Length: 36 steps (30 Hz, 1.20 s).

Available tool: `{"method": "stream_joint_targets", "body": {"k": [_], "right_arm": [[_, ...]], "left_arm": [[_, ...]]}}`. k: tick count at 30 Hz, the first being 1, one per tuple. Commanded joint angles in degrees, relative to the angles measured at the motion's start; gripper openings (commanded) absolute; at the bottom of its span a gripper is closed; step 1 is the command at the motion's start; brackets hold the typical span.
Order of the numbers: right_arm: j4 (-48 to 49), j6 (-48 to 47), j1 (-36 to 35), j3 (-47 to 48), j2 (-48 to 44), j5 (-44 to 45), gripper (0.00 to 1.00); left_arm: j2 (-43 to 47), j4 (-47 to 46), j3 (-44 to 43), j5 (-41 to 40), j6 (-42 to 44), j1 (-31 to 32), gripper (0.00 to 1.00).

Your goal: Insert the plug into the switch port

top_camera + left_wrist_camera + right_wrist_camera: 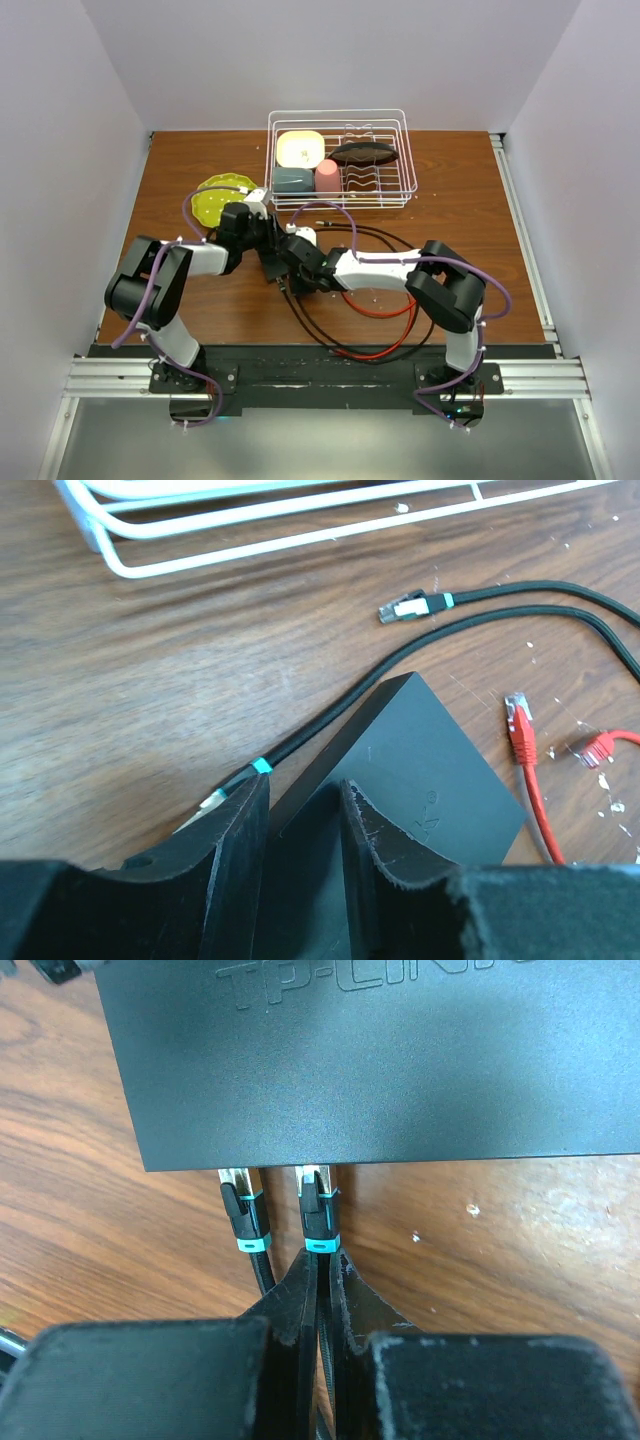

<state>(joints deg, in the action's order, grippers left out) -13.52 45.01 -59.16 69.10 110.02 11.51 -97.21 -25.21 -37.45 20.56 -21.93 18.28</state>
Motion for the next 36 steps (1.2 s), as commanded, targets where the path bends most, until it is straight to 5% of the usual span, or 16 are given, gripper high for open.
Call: {"method": "stream_joint_targets", "body": {"k": [1, 12, 22, 32, 36], "right_arm": [[15.10, 0.69, 5.63, 5.34, 3.01, 12.40, 0.00], [14.14, 0.16, 5.63, 3.50, 0.99, 11.43, 0.00], [15.27, 0.07, 5.45, -9.14, -5.33, 7.65, 0.04], [14.31, -0.98, 3.26, -14.43, -9.56, 6.51, 0.29], [13.87, -1.42, 1.77, -13.91, -9.03, 6.07, 0.30]], "left_arm": [[-0.17, 16.25, 5.28, 9.59, -3.73, 4.74, 0.00], [-0.26, 17.65, 5.02, 7.93, -3.47, 5.45, 0.00], [5.01, 21.25, 2.39, -2.27, -4.87, 3.08, 0.02], [7.73, 24.15, -2.97, -9.04, -6.72, 0.35, 0.53], [9.84, 24.68, -4.82, -11.76, -6.63, 0.26, 0.63]]}}
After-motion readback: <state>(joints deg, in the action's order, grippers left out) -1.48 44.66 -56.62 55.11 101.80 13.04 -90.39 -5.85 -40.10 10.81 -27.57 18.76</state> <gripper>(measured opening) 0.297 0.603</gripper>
